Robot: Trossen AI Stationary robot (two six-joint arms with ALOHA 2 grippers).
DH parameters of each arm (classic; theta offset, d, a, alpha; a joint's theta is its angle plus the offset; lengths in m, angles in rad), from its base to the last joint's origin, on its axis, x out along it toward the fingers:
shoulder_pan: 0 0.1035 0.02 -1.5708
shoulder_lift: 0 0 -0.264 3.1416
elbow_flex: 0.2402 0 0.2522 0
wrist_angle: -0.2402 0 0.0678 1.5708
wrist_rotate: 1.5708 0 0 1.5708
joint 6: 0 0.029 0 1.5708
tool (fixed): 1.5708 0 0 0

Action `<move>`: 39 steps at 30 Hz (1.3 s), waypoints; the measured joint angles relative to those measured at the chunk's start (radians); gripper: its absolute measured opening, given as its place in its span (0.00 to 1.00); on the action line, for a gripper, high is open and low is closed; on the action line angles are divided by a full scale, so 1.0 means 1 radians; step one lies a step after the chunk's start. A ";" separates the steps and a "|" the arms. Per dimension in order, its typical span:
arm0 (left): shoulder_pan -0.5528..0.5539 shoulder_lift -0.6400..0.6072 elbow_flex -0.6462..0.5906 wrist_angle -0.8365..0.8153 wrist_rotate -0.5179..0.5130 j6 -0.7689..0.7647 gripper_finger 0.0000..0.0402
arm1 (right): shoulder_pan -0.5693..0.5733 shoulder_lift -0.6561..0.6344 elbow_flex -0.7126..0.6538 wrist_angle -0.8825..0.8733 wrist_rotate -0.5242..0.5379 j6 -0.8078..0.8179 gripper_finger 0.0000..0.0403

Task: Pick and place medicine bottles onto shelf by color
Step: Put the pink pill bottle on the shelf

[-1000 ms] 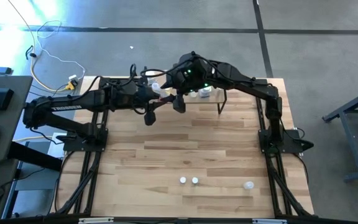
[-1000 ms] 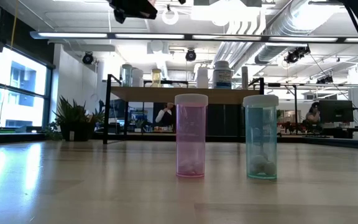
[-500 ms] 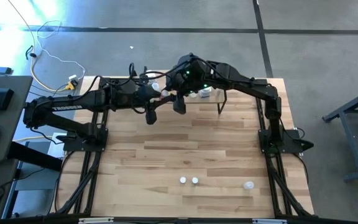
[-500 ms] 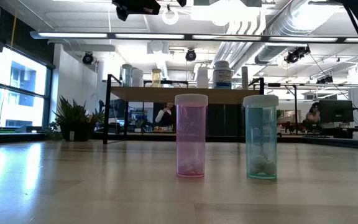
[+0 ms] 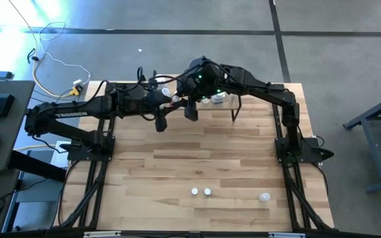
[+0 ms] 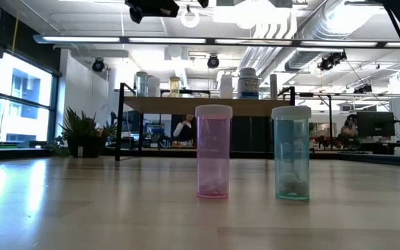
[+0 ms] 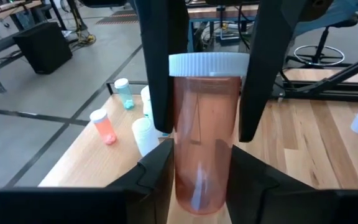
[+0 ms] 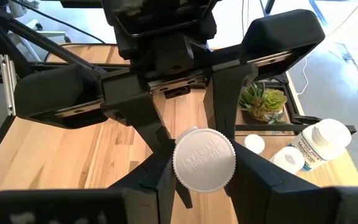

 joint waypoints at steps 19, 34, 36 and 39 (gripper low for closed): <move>0.000 -0.010 0.001 -0.004 -0.198 -0.002 0.55 | -0.105 -0.001 0.000 -0.039 0.000 -0.002 0.28; 0.002 -0.008 0.022 -0.010 -0.292 -0.008 0.56 | -0.288 0.007 0.000 -0.035 0.000 -0.034 0.28; 0.007 -0.008 0.022 -0.010 -0.293 -0.009 0.56 | -0.305 0.022 0.002 -0.038 0.000 -0.034 0.28; 0.015 -0.008 0.022 -0.011 -0.293 -0.029 0.56 | -0.325 0.047 0.002 -0.068 0.003 -0.047 0.28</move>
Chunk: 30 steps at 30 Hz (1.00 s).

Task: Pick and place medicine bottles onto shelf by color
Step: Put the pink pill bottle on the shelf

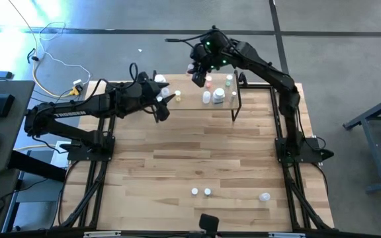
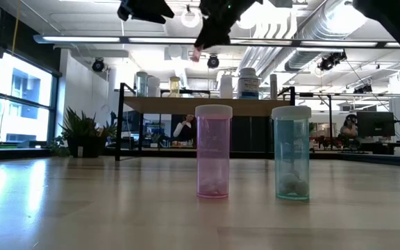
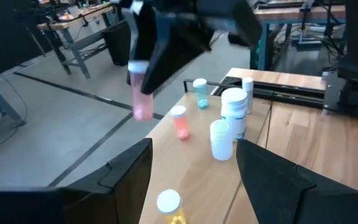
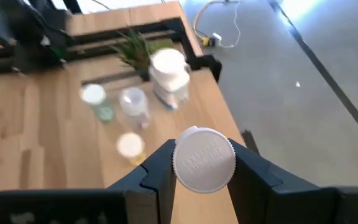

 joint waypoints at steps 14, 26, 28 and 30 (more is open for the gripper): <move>0.034 0.000 0.000 -0.084 -0.004 -0.076 0.55 | -0.007 0.113 -0.001 -0.125 0.012 -0.025 0.28; 0.045 0.000 0.000 -0.087 -0.004 -0.058 0.55 | -0.007 0.164 -0.002 -0.174 0.041 -0.003 0.28; 0.045 0.000 0.000 -0.095 -0.004 -0.058 0.55 | -0.007 0.170 -0.002 -0.179 0.047 -0.001 0.28; 0.045 0.000 0.000 -0.105 -0.004 -0.058 0.55 | -0.007 0.172 -0.002 -0.201 0.047 0.007 0.28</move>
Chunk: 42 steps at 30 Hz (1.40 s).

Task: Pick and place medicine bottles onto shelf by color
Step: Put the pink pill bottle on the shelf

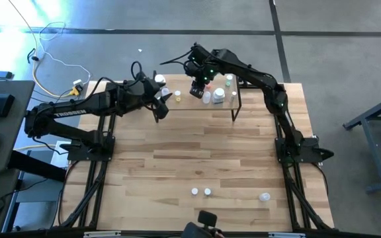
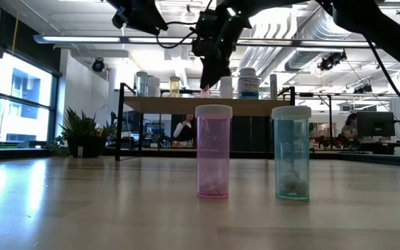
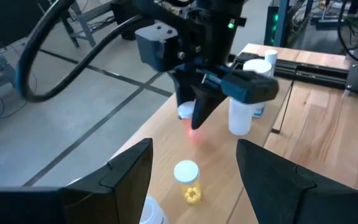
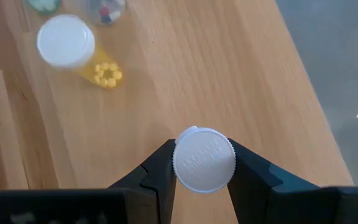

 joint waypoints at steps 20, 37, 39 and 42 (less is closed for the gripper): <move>0.000 0.000 0.000 -0.047 0.000 0.000 0.55 | 0.001 0.004 0.000 -0.045 0.008 0.040 0.28; 0.000 0.000 0.000 -0.048 0.000 0.000 0.55 | 0.001 0.004 0.000 -0.062 0.009 0.032 0.33; 0.000 0.000 0.000 -0.048 0.000 0.000 0.55 | 0.001 0.004 0.000 -0.062 0.009 0.032 0.36; 0.000 0.000 0.000 -0.048 0.000 0.000 0.55 | 0.001 0.004 0.000 -0.062 0.009 0.033 0.39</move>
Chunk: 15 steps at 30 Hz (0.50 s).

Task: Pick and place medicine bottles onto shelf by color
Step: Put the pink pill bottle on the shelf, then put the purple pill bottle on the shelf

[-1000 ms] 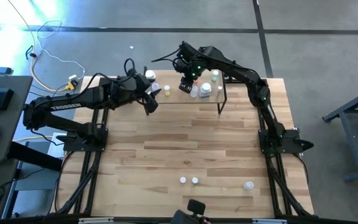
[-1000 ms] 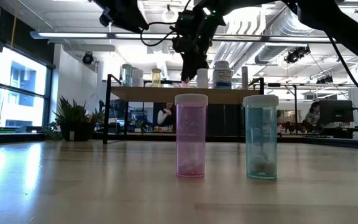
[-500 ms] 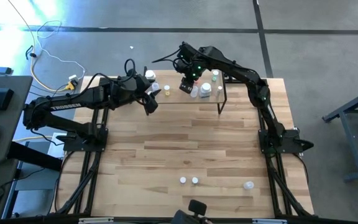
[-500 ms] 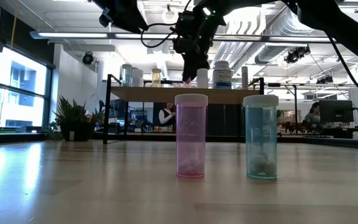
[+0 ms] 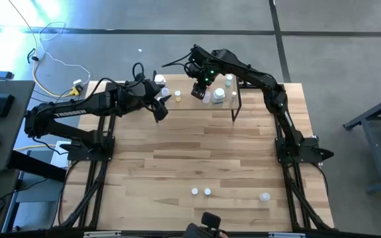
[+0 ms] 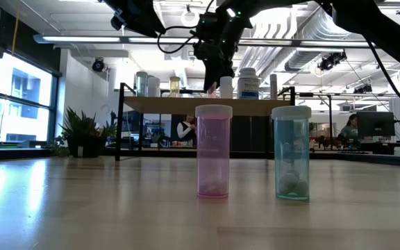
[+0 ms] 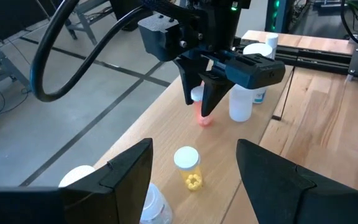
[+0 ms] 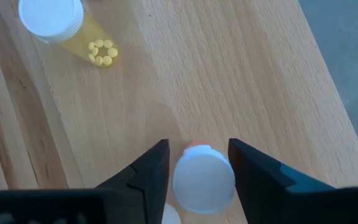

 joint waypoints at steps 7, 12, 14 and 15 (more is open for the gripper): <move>0.000 0.000 0.000 0.000 0.000 0.000 0.55 | -0.001 -0.008 0.016 -0.002 0.000 0.007 0.42; 0.000 0.000 0.000 -0.002 0.000 -0.001 0.55 | -0.003 -0.011 0.016 0.000 0.000 0.007 0.42; 0.000 0.000 0.000 -0.007 0.000 0.000 0.56 | -0.003 -0.011 0.016 0.000 0.000 0.007 0.42; 0.000 0.000 0.000 -0.010 0.000 0.000 0.56 | -0.003 -0.011 0.016 0.001 0.000 0.007 0.42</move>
